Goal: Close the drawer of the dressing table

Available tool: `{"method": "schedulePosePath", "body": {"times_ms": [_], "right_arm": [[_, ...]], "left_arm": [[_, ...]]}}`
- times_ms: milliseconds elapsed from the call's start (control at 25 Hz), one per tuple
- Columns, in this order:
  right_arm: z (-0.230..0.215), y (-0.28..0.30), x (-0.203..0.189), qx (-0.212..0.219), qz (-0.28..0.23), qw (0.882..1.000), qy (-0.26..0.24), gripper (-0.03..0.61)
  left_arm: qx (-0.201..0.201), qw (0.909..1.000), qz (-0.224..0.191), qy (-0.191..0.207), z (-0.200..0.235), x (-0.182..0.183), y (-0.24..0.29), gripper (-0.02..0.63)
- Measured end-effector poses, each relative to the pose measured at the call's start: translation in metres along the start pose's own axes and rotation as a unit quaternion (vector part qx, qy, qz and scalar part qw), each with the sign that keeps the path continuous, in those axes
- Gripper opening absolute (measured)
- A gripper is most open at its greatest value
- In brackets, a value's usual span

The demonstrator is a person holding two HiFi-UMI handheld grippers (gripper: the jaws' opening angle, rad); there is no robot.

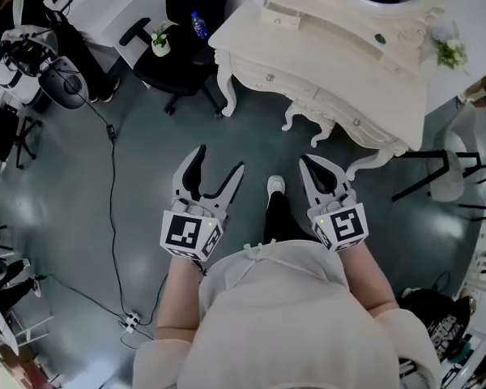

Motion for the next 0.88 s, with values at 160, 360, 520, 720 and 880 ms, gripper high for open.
{"method": "schedulePosePath", "body": {"times_ms": [160,360,520,720,880], "right_arm": [[-0.04,0.052,0.01,0.009,0.003,1.0,0.01,0.006],[-0.107,0.117,0.036,0.01,0.004,1.0,0.018,0.006],[-0.162,0.164,0.051,0.007,0.006,1.0,0.03,0.006],[-0.212,0.21,0.065,0.005,0.01,0.999,0.03,0.006],[-0.243,0.23,0.07,-0.004,0.014,0.999,0.033,0.006]], "left_arm": [[0.002,0.9998,0.018,-0.002,0.024,-0.005,0.05,0.334],[0.006,0.9998,0.02,-0.007,0.055,0.001,0.133,0.334],[0.007,0.9997,0.024,-0.003,0.076,0.006,0.201,0.334],[0.014,0.9995,0.027,-0.001,0.098,0.008,0.265,0.334],[0.001,0.9989,0.046,-0.003,0.105,0.001,0.307,0.334]]}}
Point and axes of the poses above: the fingertips, and each gripper's own axes: y forward along the fingers, z to its left, x out of its top, the point moved 9 cm from there along -y, backward along the fingers, and after that the axes turned 14 degrees about y, right-handed, at the moved point
